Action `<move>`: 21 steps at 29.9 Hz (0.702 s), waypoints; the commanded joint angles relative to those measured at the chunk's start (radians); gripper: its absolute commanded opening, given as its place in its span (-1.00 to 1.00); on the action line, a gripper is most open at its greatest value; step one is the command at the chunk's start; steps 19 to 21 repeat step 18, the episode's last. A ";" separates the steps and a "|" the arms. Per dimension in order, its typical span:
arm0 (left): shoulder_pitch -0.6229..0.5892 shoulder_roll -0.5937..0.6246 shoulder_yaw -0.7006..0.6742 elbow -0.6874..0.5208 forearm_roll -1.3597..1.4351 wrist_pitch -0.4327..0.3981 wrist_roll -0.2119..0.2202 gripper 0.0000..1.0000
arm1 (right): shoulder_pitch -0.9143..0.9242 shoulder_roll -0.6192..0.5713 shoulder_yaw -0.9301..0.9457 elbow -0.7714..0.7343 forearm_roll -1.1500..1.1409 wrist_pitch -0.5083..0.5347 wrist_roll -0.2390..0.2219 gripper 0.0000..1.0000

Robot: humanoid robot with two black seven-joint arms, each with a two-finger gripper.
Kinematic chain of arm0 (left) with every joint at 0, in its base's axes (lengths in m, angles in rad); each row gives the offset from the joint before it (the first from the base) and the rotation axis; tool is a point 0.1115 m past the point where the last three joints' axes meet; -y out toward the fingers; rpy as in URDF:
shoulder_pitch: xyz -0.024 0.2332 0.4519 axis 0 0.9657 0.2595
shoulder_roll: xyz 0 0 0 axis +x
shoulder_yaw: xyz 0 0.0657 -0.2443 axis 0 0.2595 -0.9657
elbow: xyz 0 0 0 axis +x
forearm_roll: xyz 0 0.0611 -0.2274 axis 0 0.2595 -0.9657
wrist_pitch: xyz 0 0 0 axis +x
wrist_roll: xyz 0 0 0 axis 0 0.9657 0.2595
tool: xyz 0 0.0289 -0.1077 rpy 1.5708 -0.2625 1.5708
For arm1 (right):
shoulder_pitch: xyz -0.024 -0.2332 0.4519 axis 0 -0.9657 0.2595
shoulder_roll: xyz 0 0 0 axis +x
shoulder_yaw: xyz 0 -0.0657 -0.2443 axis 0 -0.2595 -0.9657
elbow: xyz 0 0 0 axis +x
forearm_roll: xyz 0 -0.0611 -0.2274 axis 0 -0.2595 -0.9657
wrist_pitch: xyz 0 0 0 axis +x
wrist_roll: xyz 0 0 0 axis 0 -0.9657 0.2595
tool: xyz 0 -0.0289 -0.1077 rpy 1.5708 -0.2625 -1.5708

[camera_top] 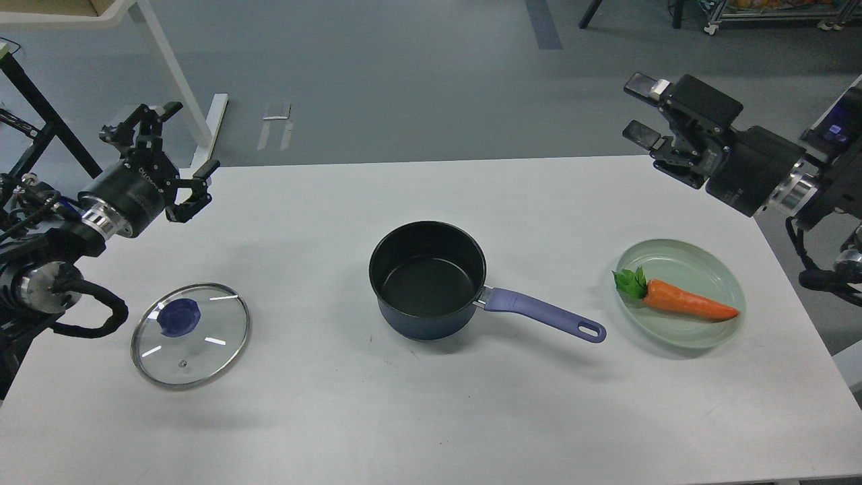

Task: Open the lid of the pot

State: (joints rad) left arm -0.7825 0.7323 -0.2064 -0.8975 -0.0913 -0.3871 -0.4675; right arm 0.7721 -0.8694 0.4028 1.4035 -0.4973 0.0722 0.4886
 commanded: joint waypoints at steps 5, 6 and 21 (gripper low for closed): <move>0.015 -0.036 -0.019 0.000 -0.001 0.001 -0.002 0.98 | -0.244 0.196 0.264 -0.043 0.259 -0.081 0.000 0.99; 0.028 -0.044 -0.031 0.000 -0.001 0.001 0.000 0.98 | -0.278 0.232 0.306 -0.060 0.270 -0.081 0.000 0.99; 0.118 -0.116 -0.117 0.000 0.015 -0.047 0.009 0.99 | -0.373 0.306 0.390 -0.101 0.275 -0.080 0.000 0.99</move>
